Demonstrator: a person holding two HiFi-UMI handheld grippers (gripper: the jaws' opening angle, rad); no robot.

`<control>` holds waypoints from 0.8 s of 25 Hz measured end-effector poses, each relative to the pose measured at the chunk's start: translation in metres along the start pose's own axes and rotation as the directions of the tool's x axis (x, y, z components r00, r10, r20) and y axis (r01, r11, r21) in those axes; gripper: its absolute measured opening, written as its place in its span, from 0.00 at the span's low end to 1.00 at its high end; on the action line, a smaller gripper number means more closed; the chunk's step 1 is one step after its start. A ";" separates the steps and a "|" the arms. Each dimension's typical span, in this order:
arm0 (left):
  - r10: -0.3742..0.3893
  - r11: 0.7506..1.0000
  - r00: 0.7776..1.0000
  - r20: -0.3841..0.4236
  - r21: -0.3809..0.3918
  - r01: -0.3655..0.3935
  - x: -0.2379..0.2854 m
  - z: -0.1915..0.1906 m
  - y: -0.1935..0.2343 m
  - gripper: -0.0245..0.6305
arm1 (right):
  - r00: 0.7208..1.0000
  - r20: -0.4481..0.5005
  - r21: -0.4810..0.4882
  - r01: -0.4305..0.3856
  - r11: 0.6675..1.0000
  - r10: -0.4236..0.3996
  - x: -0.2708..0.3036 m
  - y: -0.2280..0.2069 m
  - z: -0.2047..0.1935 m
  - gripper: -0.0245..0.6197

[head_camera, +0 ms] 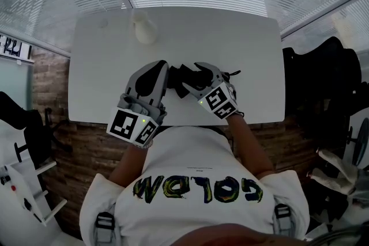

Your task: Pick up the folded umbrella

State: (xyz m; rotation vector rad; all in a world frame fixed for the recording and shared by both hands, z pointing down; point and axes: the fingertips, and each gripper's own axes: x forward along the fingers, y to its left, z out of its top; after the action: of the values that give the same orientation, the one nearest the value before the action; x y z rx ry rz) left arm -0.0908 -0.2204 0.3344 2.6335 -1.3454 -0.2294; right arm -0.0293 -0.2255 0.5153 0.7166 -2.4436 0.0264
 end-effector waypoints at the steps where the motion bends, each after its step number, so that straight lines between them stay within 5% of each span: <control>1: 0.001 1.000 1.000 0.000 0.000 -0.001 0.000 0.000 0.000 0.05 | 1.000 -0.015 -0.014 -0.012 1.000 0.012 0.004 0.002 -0.002 0.51; 20: 0.013 1.000 1.000 0.001 -0.004 -0.013 -0.002 0.000 0.003 0.05 | 0.937 -0.279 -0.116 -0.251 0.961 0.211 0.071 0.032 -0.065 0.60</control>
State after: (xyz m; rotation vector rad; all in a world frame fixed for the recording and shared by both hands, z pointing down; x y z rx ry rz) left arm -0.0939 -0.2205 0.3350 2.6215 -1.3602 -0.2313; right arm -0.0592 -0.2211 0.6123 0.3314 -2.2306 0.0285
